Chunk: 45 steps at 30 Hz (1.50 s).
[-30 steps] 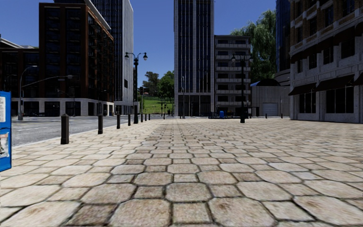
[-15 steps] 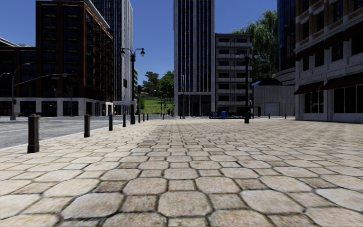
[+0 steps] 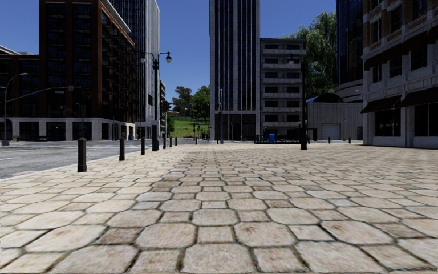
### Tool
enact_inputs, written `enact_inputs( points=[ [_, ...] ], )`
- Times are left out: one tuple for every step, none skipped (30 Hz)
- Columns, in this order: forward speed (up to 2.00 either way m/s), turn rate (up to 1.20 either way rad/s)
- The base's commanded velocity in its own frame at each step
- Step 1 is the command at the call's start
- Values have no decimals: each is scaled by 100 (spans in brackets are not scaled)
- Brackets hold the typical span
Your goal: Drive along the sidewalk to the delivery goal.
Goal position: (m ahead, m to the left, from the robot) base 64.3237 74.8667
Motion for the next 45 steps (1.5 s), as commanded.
enact_inputs(
  points=[
    [200,0],
    [200,0],
    [200,0],
    [200,0],
    [200,0],
    [200,0],
    [200,0],
    [200,0],
    [200,0],
    [200,0],
    [200,0],
    [200,0],
    [200,0],
    [200,0],
    [200,0],
    [200,0],
    [200,0],
    [200,0],
    [200,0],
    [200,0],
    [200,0],
    [200,0],
    [200,0],
    [200,0],
    [200,0],
    [200,0],
    [200,0],
    [200,0],
    [200,0],
    [200,0],
    [200,0],
    [200,0],
    [200,0],
    [200,0],
    [200,0],
    [200,0],
    [200,0],
    [200,0],
    [200,0],
    [200,0],
    [200,0],
    [200,0],
    [200,0],
    [200,0],
    [200,0]
  ],
)
